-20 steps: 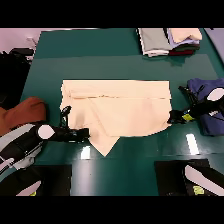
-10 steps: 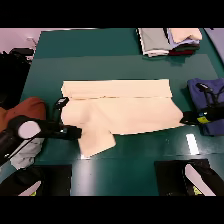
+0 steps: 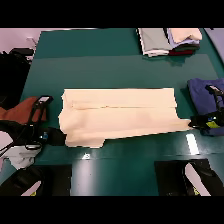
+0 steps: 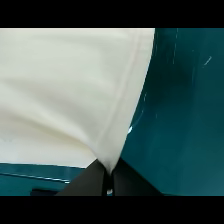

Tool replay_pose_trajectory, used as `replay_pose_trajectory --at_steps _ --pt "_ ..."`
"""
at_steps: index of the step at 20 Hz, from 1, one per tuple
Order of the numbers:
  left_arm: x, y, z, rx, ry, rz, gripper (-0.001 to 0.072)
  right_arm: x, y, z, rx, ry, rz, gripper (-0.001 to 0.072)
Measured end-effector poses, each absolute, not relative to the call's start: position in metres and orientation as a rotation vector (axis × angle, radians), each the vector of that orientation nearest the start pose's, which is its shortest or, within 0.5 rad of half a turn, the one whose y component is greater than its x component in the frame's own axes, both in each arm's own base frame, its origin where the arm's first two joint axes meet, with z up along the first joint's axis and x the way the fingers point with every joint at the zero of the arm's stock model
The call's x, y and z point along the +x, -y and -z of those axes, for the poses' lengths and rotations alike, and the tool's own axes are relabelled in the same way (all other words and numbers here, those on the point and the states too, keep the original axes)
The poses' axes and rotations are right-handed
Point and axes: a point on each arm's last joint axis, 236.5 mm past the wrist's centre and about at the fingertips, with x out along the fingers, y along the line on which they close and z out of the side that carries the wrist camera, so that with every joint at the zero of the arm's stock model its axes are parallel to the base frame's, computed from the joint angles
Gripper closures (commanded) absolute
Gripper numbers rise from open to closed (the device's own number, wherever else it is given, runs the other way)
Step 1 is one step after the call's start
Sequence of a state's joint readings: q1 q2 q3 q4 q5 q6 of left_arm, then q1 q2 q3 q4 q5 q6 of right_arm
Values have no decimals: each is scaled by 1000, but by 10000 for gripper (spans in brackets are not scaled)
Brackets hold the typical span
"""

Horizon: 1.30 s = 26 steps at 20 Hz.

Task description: Fold the shirts.

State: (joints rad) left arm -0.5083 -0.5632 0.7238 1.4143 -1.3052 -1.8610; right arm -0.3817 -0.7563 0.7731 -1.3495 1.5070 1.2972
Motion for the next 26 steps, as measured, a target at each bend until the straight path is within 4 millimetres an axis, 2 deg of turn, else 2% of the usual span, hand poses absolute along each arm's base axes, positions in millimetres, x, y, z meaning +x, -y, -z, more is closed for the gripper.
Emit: replay_pose_trajectory --at_steps 4,10,13,18,21,25,26 --pt "214 136 -55 -54 -1131 334 686 232 34 -32 217 -1402 -57 694" --pt "296 124 -53 -73 -1031 240 685 304 33 -43 172 -1372 -93 694" --pt "340 122 -53 -38 -1004 240 685 336 29 -40 168 -1375 -104 694" --pt "407 133 -41 35 -988 274 685 375 27 -24 179 -1404 -105 694" --pt "435 139 -30 67 -992 287 685 390 27 -13 188 -1422 -104 693" --pt "452 143 -21 81 -992 294 677 405 29 1 199 -1424 -98 692" --pt "454 144 -20 83 -990 295 450 408 30 4 201 -1421 -95 688"
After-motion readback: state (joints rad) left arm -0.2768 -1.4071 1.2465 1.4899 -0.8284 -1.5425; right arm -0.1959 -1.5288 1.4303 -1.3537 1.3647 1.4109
